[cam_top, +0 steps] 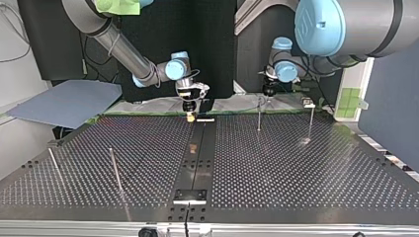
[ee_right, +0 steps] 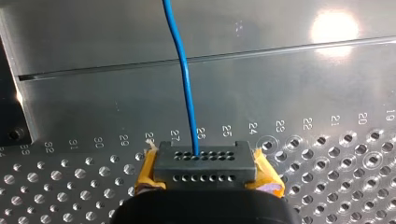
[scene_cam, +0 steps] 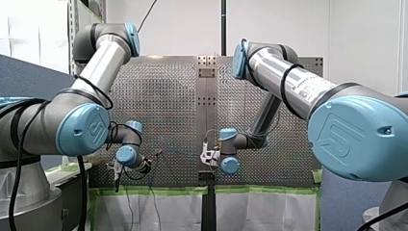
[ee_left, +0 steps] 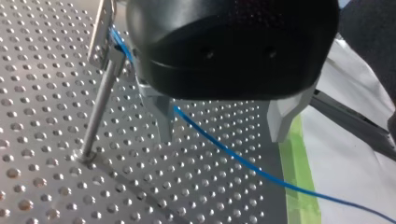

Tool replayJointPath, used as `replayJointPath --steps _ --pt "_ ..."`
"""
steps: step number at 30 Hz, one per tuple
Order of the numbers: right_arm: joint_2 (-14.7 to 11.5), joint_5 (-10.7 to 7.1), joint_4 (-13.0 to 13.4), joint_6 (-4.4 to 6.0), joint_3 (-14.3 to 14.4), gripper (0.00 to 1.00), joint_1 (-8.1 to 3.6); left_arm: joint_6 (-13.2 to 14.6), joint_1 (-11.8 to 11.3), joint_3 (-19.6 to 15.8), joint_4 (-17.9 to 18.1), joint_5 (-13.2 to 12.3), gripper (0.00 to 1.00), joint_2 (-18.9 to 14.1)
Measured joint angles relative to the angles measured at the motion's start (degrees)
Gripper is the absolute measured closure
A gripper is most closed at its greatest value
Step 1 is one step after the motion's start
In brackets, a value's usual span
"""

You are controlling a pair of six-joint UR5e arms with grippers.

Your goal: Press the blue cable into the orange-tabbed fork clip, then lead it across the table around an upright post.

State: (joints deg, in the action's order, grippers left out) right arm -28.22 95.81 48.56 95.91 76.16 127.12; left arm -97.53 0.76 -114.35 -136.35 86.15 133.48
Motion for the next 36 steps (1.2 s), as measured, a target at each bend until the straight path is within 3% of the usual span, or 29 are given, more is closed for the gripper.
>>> replayJointPath --steps 6,16,27,36 --pt "0.0 0.0 -0.03 0.07 0.0 1.0 0.08 -0.5 -0.33 -3.14 0.72 -0.6 0.0 -3.11" --pt "0.0 -0.06 -0.04 0.09 0.0 1.0 0.29 -3.91 0.12 -8.28 4.13 -0.34 0.0 -8.24" --pt "0.06 -0.21 -0.6 0.17 0.0 1.0 0.37 -1.78 1.45 -12.63 0.01 1.55 0.0 -14.0" --pt "0.12 -0.19 -0.82 0.17 0.0 1.0 0.36 -2.32 3.09 -13.02 2.66 -1.14 0.0 -14.58"
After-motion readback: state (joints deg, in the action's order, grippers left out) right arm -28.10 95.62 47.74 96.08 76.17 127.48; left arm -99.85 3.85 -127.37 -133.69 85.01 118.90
